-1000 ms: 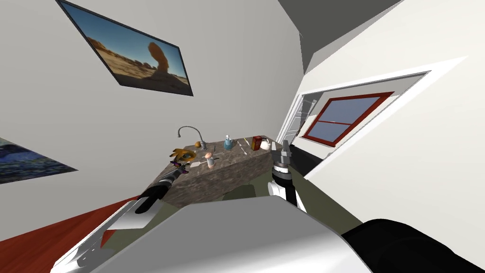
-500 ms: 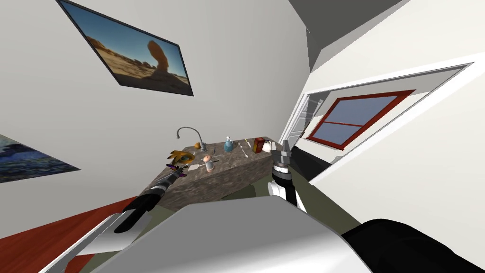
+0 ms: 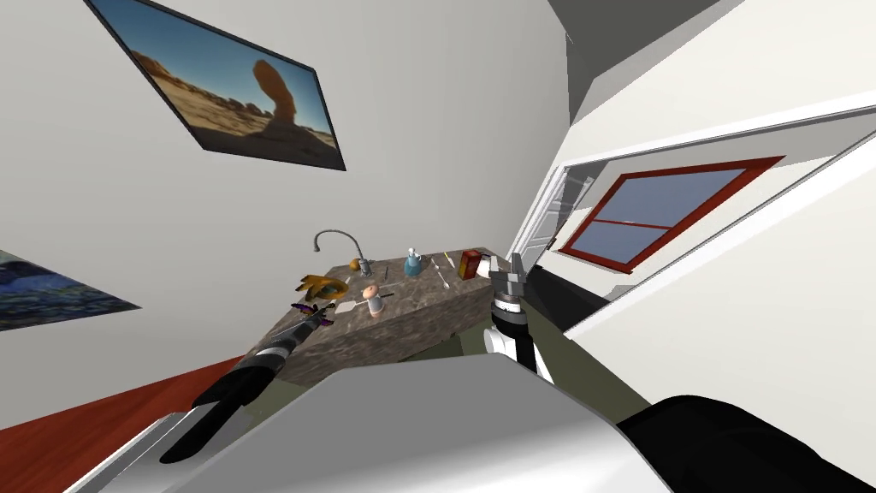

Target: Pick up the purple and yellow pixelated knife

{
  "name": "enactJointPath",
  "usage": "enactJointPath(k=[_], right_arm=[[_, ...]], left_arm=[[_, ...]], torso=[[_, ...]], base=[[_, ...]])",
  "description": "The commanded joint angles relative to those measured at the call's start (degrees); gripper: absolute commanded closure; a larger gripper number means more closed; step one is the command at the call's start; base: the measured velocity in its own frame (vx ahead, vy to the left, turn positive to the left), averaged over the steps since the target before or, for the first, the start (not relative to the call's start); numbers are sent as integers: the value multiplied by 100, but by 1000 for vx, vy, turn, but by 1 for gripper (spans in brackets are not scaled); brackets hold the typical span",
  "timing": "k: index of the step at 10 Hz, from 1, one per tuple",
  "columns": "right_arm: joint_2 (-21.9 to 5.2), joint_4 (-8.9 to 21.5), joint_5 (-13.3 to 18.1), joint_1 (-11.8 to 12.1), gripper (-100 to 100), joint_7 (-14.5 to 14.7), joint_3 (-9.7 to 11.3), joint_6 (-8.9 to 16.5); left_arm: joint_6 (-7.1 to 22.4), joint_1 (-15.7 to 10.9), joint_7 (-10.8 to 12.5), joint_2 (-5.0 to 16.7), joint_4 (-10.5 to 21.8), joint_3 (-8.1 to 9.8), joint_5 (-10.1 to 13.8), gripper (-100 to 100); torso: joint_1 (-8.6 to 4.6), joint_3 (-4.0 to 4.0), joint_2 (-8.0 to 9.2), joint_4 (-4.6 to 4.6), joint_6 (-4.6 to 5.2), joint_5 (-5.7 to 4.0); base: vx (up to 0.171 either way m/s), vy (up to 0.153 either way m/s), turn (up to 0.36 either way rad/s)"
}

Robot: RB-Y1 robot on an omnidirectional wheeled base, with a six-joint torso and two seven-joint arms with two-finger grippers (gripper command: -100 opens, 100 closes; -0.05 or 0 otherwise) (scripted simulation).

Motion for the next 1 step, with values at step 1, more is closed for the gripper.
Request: enactJointPath(k=[1], right_arm=[[0,0,0,0,0,0,0,0]], left_arm=[[0,0,0,0,0,0,0,0]], torso=[[0,0,0,0,0,0]], base=[[0,0,0]])
